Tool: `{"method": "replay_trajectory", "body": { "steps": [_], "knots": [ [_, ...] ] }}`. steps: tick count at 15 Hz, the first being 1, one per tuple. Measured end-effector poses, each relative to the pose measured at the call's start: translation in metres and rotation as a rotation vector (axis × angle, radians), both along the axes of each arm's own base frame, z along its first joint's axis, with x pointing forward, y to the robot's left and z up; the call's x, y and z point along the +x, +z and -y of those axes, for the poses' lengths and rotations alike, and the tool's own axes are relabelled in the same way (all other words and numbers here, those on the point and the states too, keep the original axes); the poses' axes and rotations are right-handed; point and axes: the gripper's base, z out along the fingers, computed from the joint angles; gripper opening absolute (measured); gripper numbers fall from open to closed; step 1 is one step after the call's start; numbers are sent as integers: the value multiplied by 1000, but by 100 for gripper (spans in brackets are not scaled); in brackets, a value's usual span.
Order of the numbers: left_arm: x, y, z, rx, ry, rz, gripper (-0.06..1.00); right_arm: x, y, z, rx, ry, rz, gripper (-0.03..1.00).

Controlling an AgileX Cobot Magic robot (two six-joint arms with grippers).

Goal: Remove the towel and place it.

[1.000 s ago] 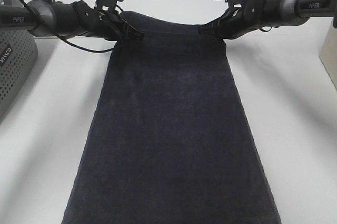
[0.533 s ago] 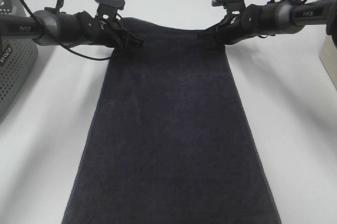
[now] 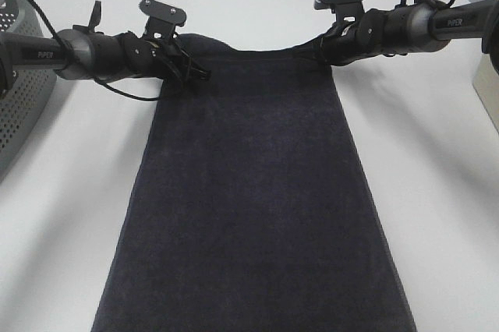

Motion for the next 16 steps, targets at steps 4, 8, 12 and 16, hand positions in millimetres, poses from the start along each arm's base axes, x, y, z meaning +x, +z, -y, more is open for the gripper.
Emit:
{"method": "replay_trajectory", "body": {
  "steps": [4, 8, 12, 16],
  "knots": [
    [3, -7, -4, 10, 37, 80, 49, 2, 4, 0, 7, -4, 47, 56],
    [4, -6, -4, 10, 43, 94, 68, 4, 5, 5, -44, 16, 71, 60],
    [4, -6, -4, 10, 43, 95, 68, 6, 5, 18, 5, -39, 64, 62],
    [5, 2, -4, 5, 43, 107, 68, -1, -6, 18, 62, -63, -99, 62]
  ]
}}
